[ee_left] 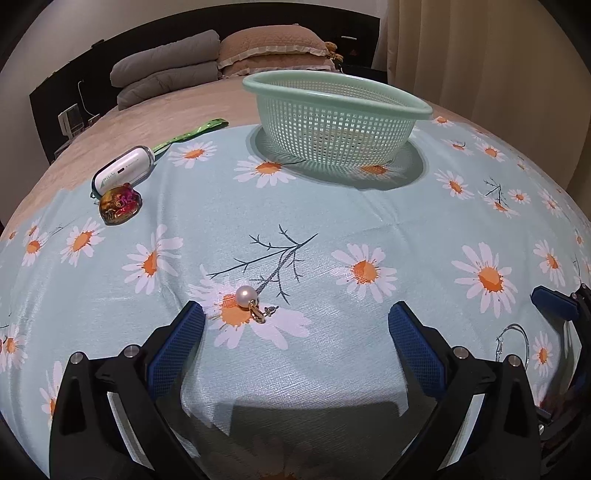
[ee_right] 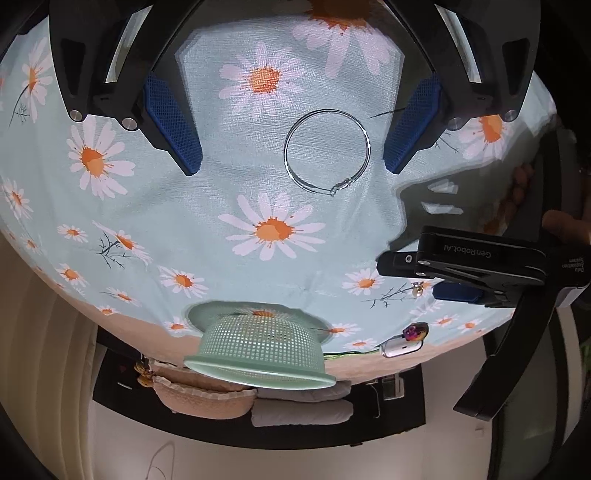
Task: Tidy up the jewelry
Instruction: 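Grasp the second pearl earring with the left tool while the right tool grasps the second silver hoop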
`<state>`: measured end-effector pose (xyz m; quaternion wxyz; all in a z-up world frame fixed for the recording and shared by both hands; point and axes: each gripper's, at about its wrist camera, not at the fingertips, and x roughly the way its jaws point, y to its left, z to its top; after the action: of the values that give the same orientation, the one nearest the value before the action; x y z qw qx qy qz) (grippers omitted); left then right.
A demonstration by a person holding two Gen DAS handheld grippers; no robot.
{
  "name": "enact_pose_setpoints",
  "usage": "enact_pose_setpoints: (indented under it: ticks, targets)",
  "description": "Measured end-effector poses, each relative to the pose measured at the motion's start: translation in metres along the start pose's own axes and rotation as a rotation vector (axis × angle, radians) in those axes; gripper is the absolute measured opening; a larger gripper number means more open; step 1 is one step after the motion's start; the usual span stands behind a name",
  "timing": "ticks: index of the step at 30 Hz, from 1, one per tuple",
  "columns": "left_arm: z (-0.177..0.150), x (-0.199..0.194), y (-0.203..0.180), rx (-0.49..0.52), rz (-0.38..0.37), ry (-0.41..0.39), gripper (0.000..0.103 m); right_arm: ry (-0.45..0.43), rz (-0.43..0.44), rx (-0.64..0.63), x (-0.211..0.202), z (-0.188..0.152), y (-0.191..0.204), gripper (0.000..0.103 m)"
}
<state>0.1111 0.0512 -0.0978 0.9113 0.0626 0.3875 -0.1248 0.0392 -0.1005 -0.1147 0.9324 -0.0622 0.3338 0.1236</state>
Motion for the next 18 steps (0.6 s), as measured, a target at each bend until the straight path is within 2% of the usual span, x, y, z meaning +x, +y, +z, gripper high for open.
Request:
enact_pose_setpoints:
  ticks: [6, 7, 8, 10, 11, 13, 14, 15, 16, 18]
  targets:
    - [-0.001, -0.003, 0.004, -0.033, -0.020, -0.033, 0.097, -0.020, -0.007, 0.025, -0.003, -0.005, 0.002, 0.092]
    - [-0.001, -0.003, 0.005, -0.045, -0.021, -0.038, 0.091, -0.023, -0.001, 0.019, -0.004, -0.005, 0.003, 0.087]
    - [-0.001, -0.004, 0.007, -0.055, -0.016, -0.044, 0.089, -0.030, 0.008, 0.005, -0.005, -0.006, 0.005, 0.077]
    - [-0.001, -0.004, 0.007, -0.062, -0.004, -0.051, 0.077, -0.047, 0.034, -0.034, -0.009, -0.008, 0.011, 0.061]
    - [0.000, -0.003, 0.006, -0.058, -0.003, -0.050, 0.075, -0.052, 0.043, -0.050, -0.009, -0.009, 0.014, 0.053]
    - [0.001, -0.003, 0.003, -0.044, -0.006, -0.051, 0.058, -0.060, 0.071, -0.049, -0.011, -0.010, 0.014, 0.042]
    - [0.002, -0.003, 0.002, -0.038, -0.007, -0.052, 0.049, -0.059, 0.077, -0.043, -0.011, -0.009, 0.013, 0.042]
    - [0.003, -0.002, 0.000, -0.034, -0.003, -0.048, 0.035, -0.057, 0.082, -0.040, -0.011, -0.009, 0.012, 0.042]
    - [0.003, -0.001, 0.000, -0.033, -0.006, -0.045, 0.027, -0.056, 0.086, -0.039, -0.011, -0.008, 0.011, 0.042]
    - [0.003, 0.001, 0.001, -0.038, -0.018, -0.038, 0.024, -0.052, 0.089, -0.040, -0.011, -0.009, 0.012, 0.042]
